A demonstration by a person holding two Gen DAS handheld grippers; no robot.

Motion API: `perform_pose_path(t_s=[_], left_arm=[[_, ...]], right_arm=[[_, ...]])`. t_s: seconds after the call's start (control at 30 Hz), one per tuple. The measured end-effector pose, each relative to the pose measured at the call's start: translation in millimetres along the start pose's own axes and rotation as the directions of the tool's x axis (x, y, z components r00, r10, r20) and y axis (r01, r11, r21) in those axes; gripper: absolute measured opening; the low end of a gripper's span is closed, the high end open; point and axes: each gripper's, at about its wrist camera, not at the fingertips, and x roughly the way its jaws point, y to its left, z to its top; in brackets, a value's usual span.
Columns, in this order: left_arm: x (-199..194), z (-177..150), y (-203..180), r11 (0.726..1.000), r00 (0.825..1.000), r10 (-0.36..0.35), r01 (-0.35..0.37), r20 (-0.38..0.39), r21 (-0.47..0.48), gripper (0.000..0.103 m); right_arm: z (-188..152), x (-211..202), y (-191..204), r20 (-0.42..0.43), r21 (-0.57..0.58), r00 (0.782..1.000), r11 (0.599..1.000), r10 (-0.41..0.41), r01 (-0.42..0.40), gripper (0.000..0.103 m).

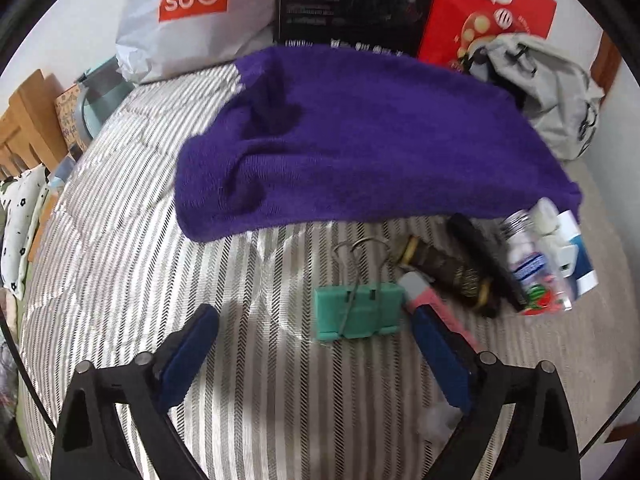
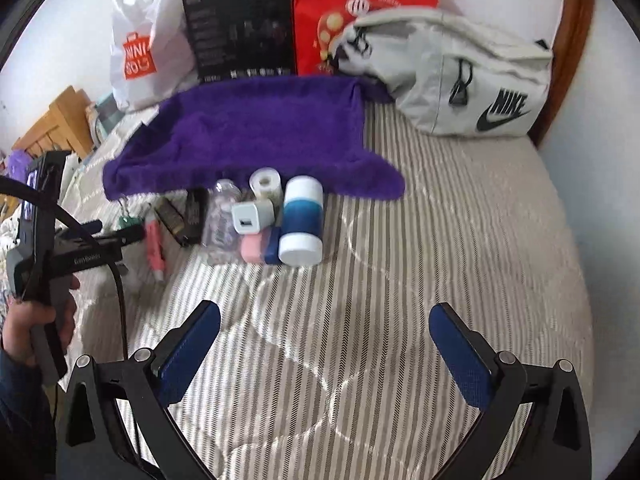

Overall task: Organize rigid objects
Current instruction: 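Lower the left tool onto the green binder clip and close it, then grasp the blue-and-white cylinder with the right tool while the left tool holds the clip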

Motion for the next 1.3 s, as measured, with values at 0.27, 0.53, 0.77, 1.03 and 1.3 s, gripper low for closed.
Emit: perform_pose_path(t_s=[0.27, 0.53, 0.77, 1.03, 1.3], left_arm=[[2, 1, 8, 1.000, 1.000, 0.012, -0.013, 0.023, 0.005, 0.088], [-3, 0, -5, 0.998, 0.999, 0.007, -0.010, 0.054, 0.057, 0.039], [-4, 2, -10, 0.996, 0.998, 0.001, -0.006, 0.058, 0.084, 0.039], [-3, 3, -10, 0.997, 0.998, -0.004, -0.001, 0.056, 0.083, 0.039], [-4, 2, -9, 0.995, 0.998, -0.011, 0.005, 0.056, 0.103, 0.039]], right_arm=[[5, 18, 0, -0.020, -0.001, 0.999, 0.999, 0.035, -0.035, 0.102], [26, 33, -4, 0.017, 0.018, 0.999, 0.999, 0.047, -0.047, 0.098], [51, 74, -19, -0.023, 0.081, 0.997, 0.994, 0.075, -0.073, 0.079], [61, 105, -5, -0.039, 0.014, 0.995, 0.996, 0.090, -0.089, 0.070], [59, 111, -9, -0.033, -0.045, 0.998, 0.997, 0.058, -0.059, 0.038]])
